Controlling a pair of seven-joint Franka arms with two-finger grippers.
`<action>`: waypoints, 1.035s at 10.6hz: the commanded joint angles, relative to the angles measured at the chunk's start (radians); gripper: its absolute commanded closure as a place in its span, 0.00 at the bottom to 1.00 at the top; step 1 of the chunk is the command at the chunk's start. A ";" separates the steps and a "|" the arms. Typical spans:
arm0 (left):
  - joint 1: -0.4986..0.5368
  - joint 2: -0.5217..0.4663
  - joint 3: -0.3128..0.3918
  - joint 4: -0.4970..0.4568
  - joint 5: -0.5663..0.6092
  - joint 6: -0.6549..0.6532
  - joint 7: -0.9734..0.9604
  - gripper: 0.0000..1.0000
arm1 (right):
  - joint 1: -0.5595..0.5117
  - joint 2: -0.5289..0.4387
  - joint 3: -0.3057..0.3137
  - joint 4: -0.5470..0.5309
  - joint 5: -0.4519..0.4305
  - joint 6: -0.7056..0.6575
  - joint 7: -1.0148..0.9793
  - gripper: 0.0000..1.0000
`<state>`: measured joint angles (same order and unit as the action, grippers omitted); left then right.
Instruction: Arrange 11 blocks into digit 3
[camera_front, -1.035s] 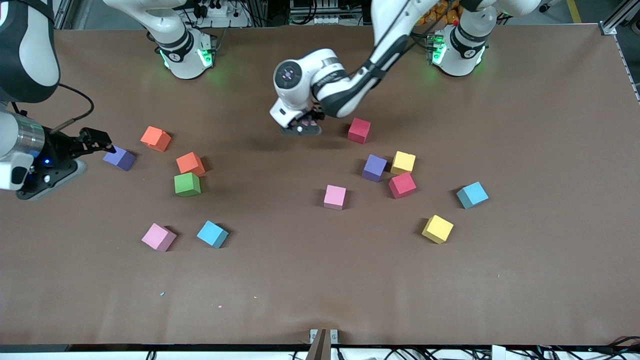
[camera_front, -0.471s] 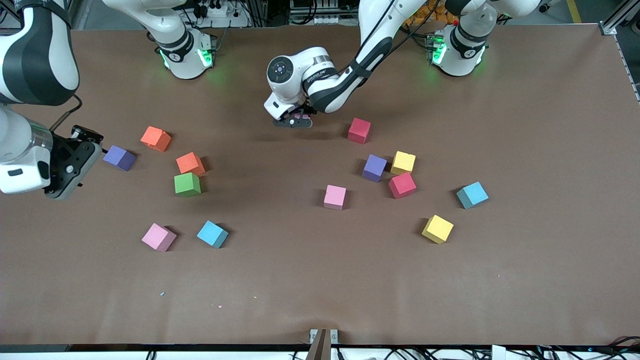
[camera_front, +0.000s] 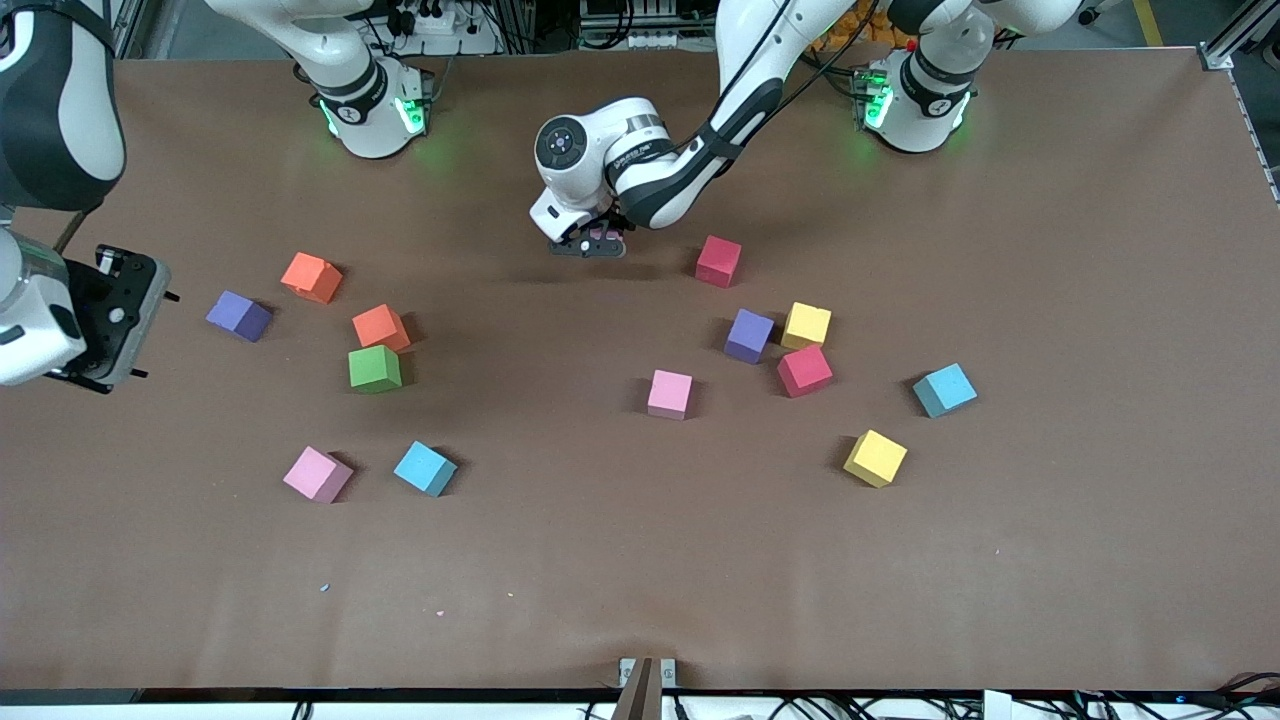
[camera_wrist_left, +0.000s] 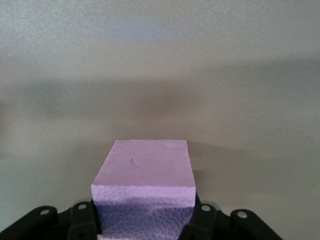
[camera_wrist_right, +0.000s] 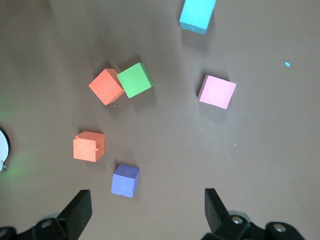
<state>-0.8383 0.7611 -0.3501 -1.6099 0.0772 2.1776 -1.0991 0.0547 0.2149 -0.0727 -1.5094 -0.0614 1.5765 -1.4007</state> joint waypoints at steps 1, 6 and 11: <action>0.025 -0.031 0.003 -0.050 0.032 0.004 -0.002 0.82 | -0.004 0.034 0.005 0.011 0.064 0.000 -0.148 0.00; 0.041 -0.086 0.003 -0.114 0.033 0.005 0.008 0.82 | 0.030 0.101 0.008 -0.006 0.083 0.010 -0.155 0.00; 0.031 -0.069 0.003 -0.116 0.032 0.024 0.010 0.01 | 0.057 0.061 0.022 -0.263 0.130 0.313 -0.172 0.00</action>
<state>-0.8009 0.7031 -0.3478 -1.7038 0.0913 2.1819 -1.0925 0.1058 0.3351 -0.0544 -1.6404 0.0583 1.7883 -1.5525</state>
